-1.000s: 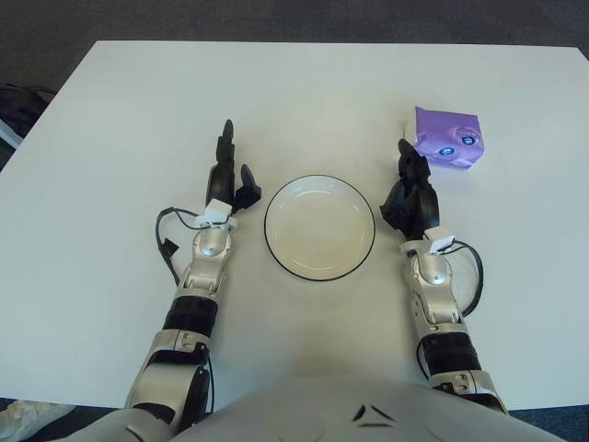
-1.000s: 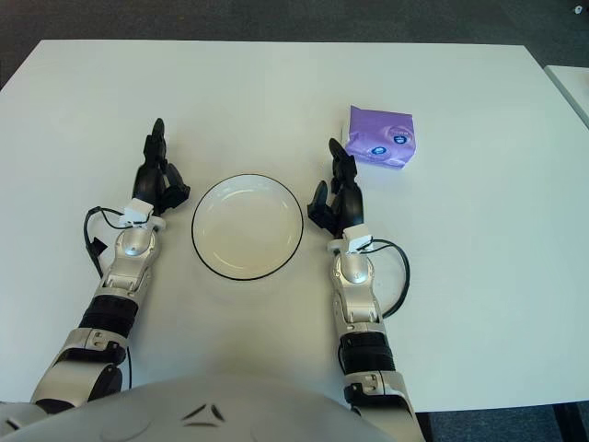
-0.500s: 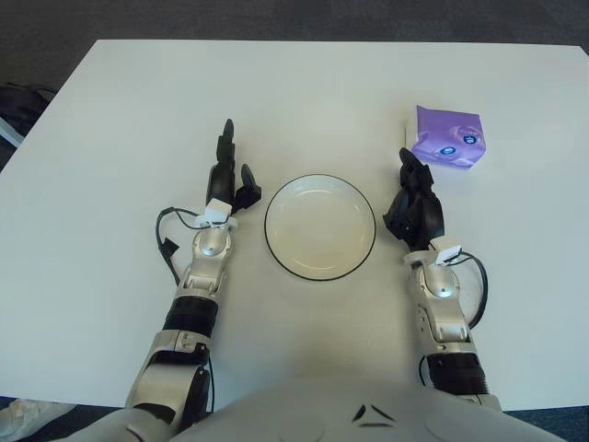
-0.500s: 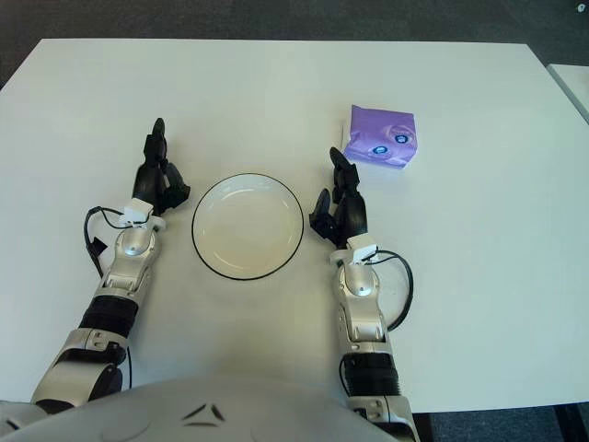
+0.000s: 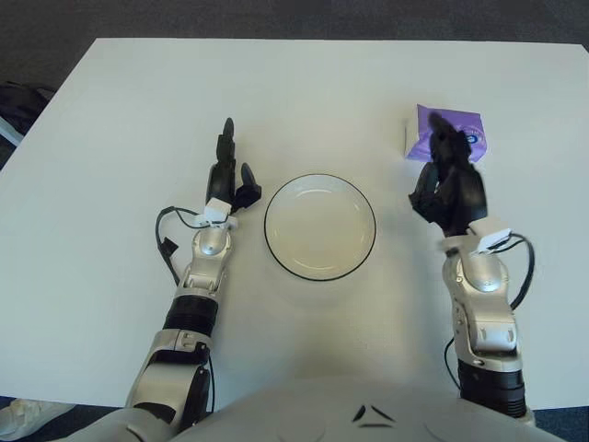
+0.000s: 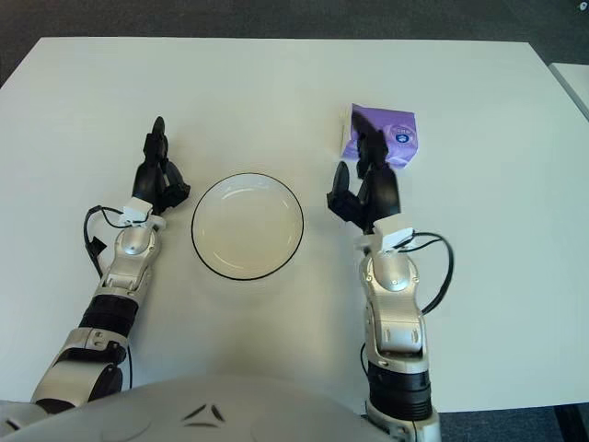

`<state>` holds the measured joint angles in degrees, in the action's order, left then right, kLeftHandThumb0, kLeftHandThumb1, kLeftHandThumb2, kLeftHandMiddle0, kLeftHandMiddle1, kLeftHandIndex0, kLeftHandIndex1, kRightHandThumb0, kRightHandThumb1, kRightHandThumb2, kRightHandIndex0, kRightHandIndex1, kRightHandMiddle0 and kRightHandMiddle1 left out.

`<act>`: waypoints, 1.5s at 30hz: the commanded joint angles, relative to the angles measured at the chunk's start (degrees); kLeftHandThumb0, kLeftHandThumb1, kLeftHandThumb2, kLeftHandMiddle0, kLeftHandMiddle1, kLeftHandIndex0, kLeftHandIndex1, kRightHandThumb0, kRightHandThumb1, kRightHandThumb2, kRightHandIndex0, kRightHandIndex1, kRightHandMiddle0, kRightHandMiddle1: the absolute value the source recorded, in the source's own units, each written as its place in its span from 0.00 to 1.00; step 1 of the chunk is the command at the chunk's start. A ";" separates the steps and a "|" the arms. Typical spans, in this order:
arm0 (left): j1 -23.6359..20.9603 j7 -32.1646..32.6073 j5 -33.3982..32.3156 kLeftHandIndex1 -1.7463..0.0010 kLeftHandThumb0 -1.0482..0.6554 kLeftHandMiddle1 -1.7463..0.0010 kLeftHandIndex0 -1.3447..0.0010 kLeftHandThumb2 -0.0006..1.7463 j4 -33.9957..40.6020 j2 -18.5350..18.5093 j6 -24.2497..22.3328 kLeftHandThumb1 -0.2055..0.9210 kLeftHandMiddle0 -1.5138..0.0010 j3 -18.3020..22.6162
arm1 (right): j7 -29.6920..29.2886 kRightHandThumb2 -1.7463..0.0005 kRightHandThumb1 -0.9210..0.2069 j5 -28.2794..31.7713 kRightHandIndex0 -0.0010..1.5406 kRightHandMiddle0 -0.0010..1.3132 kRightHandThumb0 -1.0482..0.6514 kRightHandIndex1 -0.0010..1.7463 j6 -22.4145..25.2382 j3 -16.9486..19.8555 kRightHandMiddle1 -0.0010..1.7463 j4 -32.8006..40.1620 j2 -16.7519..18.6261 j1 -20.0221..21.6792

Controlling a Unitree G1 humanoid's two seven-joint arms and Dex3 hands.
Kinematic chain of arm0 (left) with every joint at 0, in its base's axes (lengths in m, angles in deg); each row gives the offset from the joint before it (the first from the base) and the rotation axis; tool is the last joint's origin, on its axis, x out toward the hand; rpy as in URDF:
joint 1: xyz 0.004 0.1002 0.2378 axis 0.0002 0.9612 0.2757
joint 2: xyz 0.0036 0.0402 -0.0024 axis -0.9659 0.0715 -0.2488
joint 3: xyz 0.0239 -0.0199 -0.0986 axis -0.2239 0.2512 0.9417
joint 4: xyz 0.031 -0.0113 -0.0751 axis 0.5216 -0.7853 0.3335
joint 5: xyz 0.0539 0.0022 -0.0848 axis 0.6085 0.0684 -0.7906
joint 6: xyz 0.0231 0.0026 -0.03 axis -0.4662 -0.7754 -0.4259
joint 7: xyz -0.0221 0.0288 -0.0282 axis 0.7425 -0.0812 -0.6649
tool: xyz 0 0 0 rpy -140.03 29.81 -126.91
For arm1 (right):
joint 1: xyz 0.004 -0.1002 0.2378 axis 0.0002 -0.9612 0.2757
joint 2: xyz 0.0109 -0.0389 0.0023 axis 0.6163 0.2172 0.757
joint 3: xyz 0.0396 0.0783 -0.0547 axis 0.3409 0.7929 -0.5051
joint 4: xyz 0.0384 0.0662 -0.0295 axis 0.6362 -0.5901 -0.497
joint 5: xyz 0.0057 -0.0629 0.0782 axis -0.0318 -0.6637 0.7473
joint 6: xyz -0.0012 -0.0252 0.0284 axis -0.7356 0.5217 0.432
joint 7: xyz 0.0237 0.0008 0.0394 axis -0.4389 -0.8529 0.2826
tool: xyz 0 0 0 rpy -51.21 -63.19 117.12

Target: Put the tissue paper into the plate.

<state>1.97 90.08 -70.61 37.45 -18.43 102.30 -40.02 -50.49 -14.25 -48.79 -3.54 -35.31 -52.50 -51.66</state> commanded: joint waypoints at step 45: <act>4.36 -1.08 -1.08 0.94 0.18 1.00 1.00 0.61 -6.55 1.50 -1.36 1.00 0.97 -0.65 | 14.23 0.67 0.00 -26.80 0.07 0.00 0.16 0.00 10.63 -7.90 0.16 -35.94 -34.07 50.58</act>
<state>0.71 89.10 -72.16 35.77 -17.88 102.83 -40.13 -37.16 -38.29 -35.32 -8.27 -66.20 -84.45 -3.74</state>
